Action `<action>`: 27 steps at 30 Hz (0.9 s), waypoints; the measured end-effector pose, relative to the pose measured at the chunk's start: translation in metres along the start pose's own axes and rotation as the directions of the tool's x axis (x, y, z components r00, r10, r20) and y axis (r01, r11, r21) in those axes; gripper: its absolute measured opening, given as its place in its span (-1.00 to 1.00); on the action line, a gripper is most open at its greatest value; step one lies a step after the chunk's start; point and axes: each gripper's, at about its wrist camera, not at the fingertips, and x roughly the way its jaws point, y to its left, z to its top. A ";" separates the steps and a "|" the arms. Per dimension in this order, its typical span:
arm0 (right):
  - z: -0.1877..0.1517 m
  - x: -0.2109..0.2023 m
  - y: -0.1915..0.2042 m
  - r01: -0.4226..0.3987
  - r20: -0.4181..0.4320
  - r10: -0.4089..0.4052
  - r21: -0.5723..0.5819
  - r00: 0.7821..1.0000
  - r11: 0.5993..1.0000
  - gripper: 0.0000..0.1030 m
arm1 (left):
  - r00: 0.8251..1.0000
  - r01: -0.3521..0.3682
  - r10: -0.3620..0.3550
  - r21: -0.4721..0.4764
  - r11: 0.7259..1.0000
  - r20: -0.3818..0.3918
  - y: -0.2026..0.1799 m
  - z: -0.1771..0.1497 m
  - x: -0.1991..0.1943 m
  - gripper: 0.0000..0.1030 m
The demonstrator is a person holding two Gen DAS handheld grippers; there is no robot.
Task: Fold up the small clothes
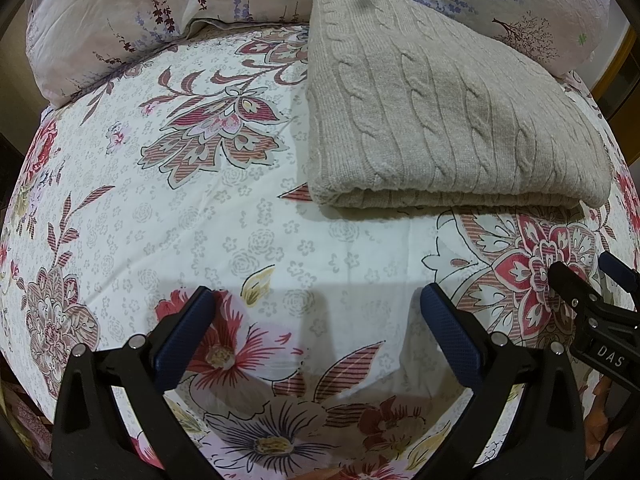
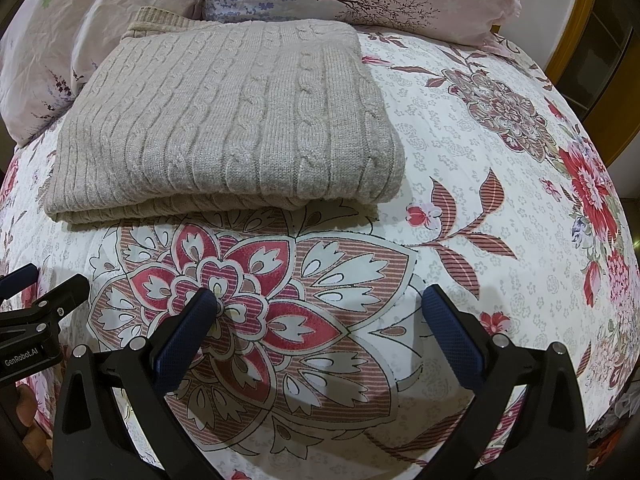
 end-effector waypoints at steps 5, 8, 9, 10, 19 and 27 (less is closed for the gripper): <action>0.000 0.000 0.000 0.000 0.000 0.000 0.000 1.000 1.000 0.97 | 1.000 0.000 0.000 0.000 1.000 0.001 0.000 0.000 0.000 0.97; 0.000 0.000 0.000 0.000 0.000 0.000 0.000 1.000 1.000 0.97 | 1.000 0.000 0.000 0.000 1.000 0.001 0.000 -0.001 0.000 0.97; 0.000 0.000 0.000 0.000 0.000 0.000 0.000 1.000 1.000 0.97 | 1.000 0.000 0.000 -0.001 1.000 0.001 0.000 0.000 0.000 0.97; 0.000 0.000 0.000 0.000 0.000 0.000 0.000 1.000 1.000 0.97 | 1.000 0.000 0.000 -0.001 1.000 0.001 0.000 -0.001 0.000 0.97; 0.000 0.000 0.000 0.000 0.001 0.000 0.000 1.000 1.000 0.97 | 1.000 0.000 0.000 -0.006 1.000 0.007 0.000 -0.001 0.000 0.97; 0.000 0.000 0.000 0.000 0.000 0.000 0.000 1.000 1.000 0.97 | 1.000 0.000 0.000 -0.001 1.000 0.000 0.000 0.002 0.000 0.97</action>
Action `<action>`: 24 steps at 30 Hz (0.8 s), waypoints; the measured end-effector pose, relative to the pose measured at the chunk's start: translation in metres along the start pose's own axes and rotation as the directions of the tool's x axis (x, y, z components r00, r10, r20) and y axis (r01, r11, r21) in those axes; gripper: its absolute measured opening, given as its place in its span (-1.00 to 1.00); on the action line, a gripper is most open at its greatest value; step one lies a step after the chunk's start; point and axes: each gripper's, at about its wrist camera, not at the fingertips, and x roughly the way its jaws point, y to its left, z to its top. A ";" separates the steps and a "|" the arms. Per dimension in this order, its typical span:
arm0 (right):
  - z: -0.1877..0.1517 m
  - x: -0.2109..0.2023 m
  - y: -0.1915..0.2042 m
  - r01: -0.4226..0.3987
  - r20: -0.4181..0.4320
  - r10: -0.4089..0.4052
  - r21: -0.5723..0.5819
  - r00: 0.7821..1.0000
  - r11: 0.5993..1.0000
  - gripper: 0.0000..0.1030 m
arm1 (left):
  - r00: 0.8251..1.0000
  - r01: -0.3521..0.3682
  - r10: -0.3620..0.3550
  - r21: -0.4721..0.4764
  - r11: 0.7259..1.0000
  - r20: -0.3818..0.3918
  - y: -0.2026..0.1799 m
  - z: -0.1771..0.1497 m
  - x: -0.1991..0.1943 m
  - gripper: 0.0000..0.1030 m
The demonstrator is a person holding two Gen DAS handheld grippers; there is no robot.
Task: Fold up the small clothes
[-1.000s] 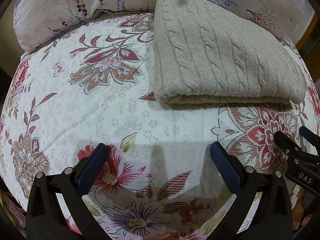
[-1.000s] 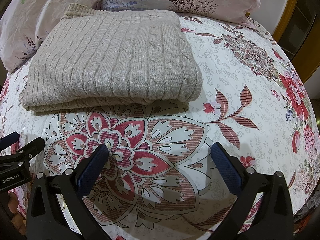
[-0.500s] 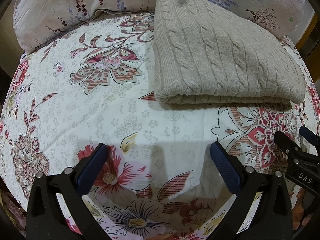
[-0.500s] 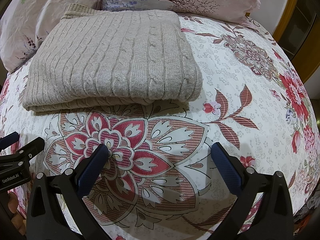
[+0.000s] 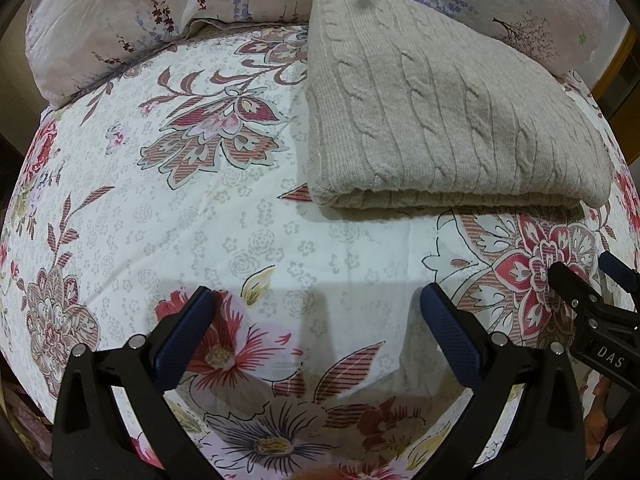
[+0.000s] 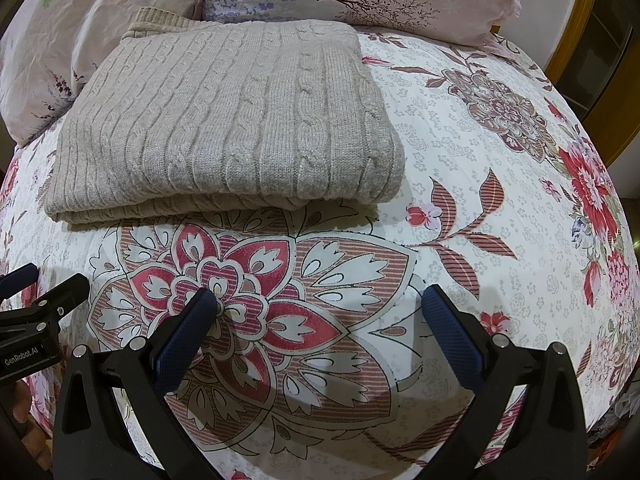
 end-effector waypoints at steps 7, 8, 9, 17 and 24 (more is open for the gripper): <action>0.000 -0.001 0.000 0.000 0.001 0.000 0.000 1.000 1.000 0.97 | 1.000 0.000 0.000 0.000 1.000 0.004 0.001 0.001 0.000 0.97; 0.000 0.000 0.000 0.000 0.001 0.000 0.000 1.000 1.000 0.97 | 1.000 0.000 0.000 0.002 1.000 0.004 0.001 0.001 0.000 0.97; 0.000 0.000 0.000 0.000 0.001 0.000 0.000 1.000 1.000 0.97 | 1.000 0.000 0.000 0.001 1.000 0.005 0.001 0.001 0.000 0.97; 0.000 0.000 0.000 0.000 0.001 0.000 0.000 1.000 1.000 0.97 | 1.000 0.000 0.000 0.001 1.000 0.005 0.001 0.001 0.000 0.97; 0.000 0.000 0.000 0.000 0.000 0.000 -0.001 1.000 1.000 0.97 | 1.000 0.000 0.000 0.001 1.000 0.005 0.001 0.001 0.000 0.97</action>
